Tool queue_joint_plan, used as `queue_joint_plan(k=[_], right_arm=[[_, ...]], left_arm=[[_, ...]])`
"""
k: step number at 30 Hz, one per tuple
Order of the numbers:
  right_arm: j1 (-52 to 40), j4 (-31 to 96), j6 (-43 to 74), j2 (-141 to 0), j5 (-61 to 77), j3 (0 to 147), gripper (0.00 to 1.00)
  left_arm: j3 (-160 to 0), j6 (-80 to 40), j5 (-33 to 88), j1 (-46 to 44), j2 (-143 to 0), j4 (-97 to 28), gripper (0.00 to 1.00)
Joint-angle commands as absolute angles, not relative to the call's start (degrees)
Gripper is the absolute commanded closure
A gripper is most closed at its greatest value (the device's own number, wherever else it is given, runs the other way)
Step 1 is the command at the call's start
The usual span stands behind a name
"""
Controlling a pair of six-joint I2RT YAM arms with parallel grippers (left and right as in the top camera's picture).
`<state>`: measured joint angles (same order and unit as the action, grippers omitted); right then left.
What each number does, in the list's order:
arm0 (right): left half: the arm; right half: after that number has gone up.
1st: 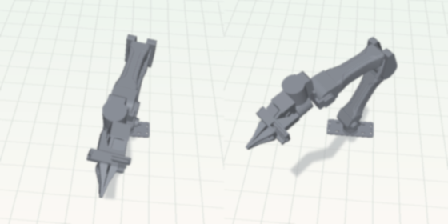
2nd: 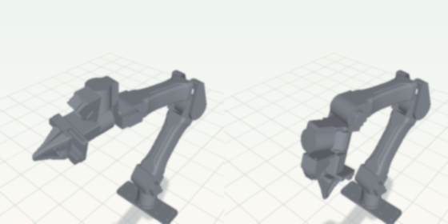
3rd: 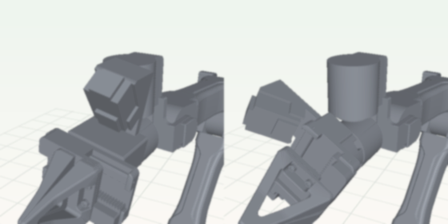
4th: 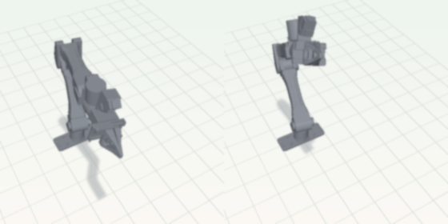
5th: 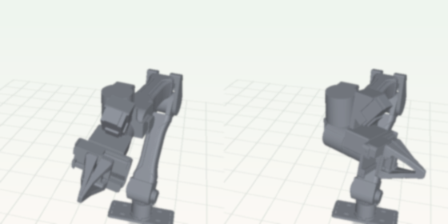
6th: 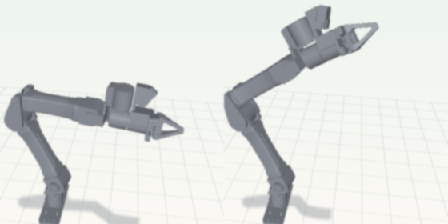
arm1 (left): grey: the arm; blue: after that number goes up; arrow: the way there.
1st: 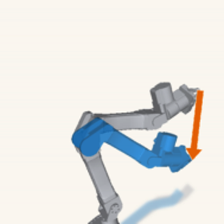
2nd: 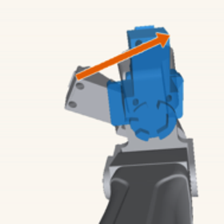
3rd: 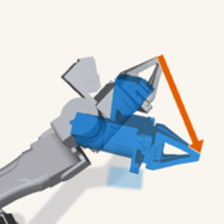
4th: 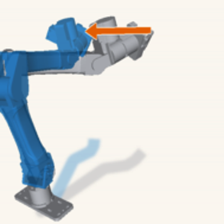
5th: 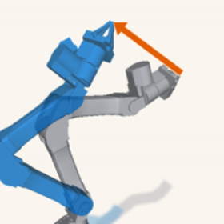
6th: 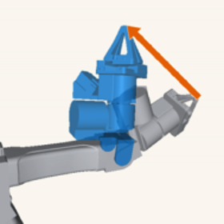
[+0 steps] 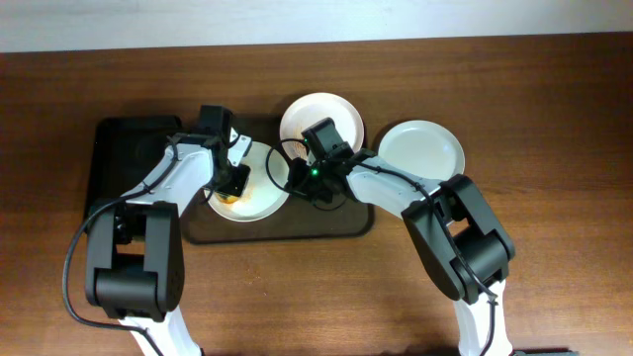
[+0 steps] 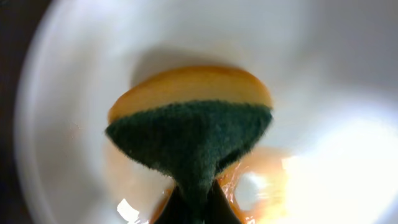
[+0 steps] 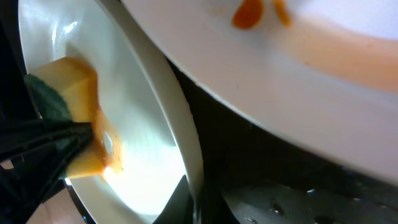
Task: Clean dirty plates on tray and stack at the side
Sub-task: 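Scrub the lower plate with the sponge in the left gripper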
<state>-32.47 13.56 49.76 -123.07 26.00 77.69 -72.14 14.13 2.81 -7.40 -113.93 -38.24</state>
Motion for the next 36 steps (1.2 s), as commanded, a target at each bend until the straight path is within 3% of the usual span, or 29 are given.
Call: queue_joint_plan(k=[1, 7, 13, 19, 21, 26, 29, 33, 36], right_arm=[[-32.5, 14.1, 49.8, -125.1, 24.4, 76.8, 0.96], [-32.5, 14.1, 49.8, -125.2, 24.4, 76.8, 0.96], [-32.5, 14.1, 49.8, -125.2, 24.4, 76.8, 0.96], [-32.5, 14.1, 49.8, -125.2, 24.4, 76.8, 0.96], [-32.5, 14.1, 49.8, -125.2, 24.4, 76.8, 0.96], [-32.5, 14.1, 49.8, -125.2, 24.6, 76.8, 0.96], [-32.5, 14.1, 49.8, -125.2, 24.9, 76.8, 0.96], [-32.5, 14.1, 49.8, -125.2, 24.9, 76.8, 0.96], [-32.5, 14.1, 49.7, -125.2, 24.8, 76.8, 0.96]], left_arm=[[-66.4, 20.7, 25.1, -9.2, -122.1, -36.6, 1.0], [-66.4, 20.5, 25.3, -8.7, -122.1, -34.2, 0.99], [-66.5, -11.0, 3.8, -0.9, -122.1, -22.3, 0.99], [-66.5, -22.3, -6.2, 2.4, -122.1, -30.8, 0.99], [-66.5, -19.6, -1.0, 2.4, -122.1, -36.1, 0.99], [-66.6, 0.6, 22.9, 2.4, -122.1, -45.6, 0.99], [-66.6, 10.7, 36.8, 2.4, -122.1, -45.8, 0.99], [-66.6, 10.5, 38.8, 2.4, -122.1, -37.5, 0.99], [-66.6, 0.5, 32.3, 2.4, -122.1, -27.1, 1.0]])
